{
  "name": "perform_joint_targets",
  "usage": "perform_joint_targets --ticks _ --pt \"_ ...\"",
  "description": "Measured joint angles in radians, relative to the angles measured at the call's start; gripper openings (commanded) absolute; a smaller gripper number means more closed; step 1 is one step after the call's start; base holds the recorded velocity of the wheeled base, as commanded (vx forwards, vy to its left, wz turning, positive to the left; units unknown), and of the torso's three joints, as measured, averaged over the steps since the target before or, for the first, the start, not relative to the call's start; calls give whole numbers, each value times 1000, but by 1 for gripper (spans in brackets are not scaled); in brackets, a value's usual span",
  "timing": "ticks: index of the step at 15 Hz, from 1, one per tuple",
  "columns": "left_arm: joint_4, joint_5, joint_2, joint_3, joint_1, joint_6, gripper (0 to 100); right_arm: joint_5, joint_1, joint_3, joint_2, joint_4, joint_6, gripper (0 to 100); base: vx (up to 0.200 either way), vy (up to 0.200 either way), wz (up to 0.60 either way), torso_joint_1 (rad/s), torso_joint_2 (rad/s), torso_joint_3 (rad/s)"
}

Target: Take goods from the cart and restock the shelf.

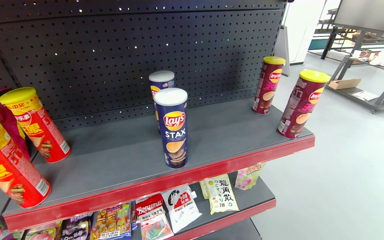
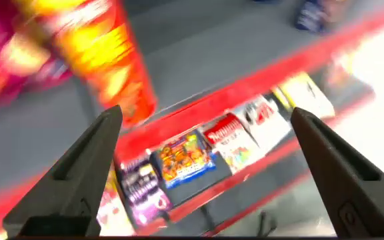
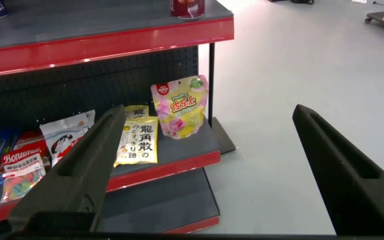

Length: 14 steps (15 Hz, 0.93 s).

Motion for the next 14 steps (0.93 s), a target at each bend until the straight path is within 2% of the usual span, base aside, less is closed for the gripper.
perform_joint_targets --ticks 1,2,5,6,8,14 --pt "4 31 -33 15 22 -35 100 0 0 0 0 0 0 100 0 0 0 0 0 0" --pt "7 46 -55 28 66 -46 100 0 0 1 0 0 0 100 0 0 0 0 0 0" --pt "11 64 -94 61 185 -50 100 10 0 1 0 0 -3 100 0 0 0 0 0 0" --pt "11 65 -114 77 205 -50 100 17 0 1 0 0 -3 100 0 0 0 0 0 0" --pt "20 65 -181 123 227 -48 100 16 0 1 0 0 -2 100 0 0 0 0 0 0" --pt "42 55 -273 167 235 -44 100 15 0 0 0 0 -3 100 0 0 600 10 2 3"
